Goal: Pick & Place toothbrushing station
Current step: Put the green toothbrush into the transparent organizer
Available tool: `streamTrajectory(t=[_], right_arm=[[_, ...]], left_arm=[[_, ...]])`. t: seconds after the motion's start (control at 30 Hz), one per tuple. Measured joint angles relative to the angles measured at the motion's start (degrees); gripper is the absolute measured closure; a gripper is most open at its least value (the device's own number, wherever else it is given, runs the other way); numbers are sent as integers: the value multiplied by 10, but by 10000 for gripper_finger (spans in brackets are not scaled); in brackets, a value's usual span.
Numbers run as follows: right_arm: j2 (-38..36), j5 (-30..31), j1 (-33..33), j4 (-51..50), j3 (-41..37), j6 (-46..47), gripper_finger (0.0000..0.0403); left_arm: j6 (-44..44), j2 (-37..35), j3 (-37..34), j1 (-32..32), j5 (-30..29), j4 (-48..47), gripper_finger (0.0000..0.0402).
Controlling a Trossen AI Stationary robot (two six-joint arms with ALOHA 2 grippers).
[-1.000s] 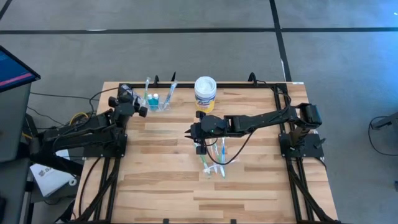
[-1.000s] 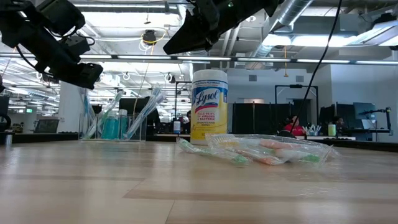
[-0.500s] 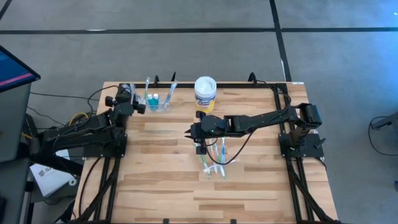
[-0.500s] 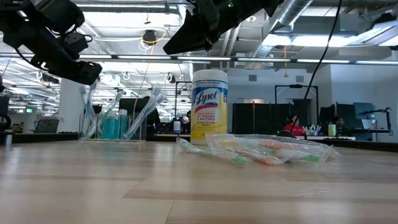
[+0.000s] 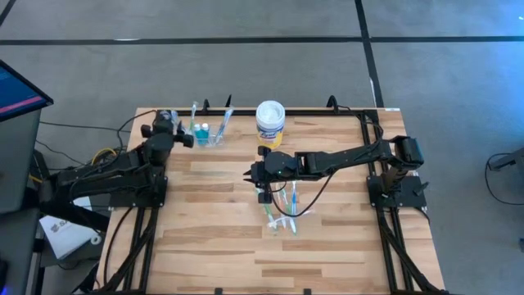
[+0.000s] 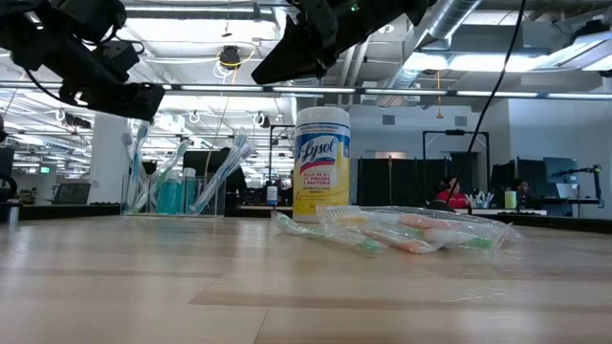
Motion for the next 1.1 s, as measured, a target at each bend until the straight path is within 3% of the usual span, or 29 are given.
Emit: streamTrajectory(t=[0.17,0.53,0.77,1.1], right_arm=[[0,0,0,0,0,0,337],[0,0,0,-4,0,21,337],[0,-2,1,-82,0,40,337],[0,-30,3,-186,0,105,337]], left_arm=[[-17,0,0,-24,94,1,225],[-35,0,0,-93,241,1,225],[-82,2,-2,-141,349,3,225],[-136,1,-45,-202,362,29,225]])
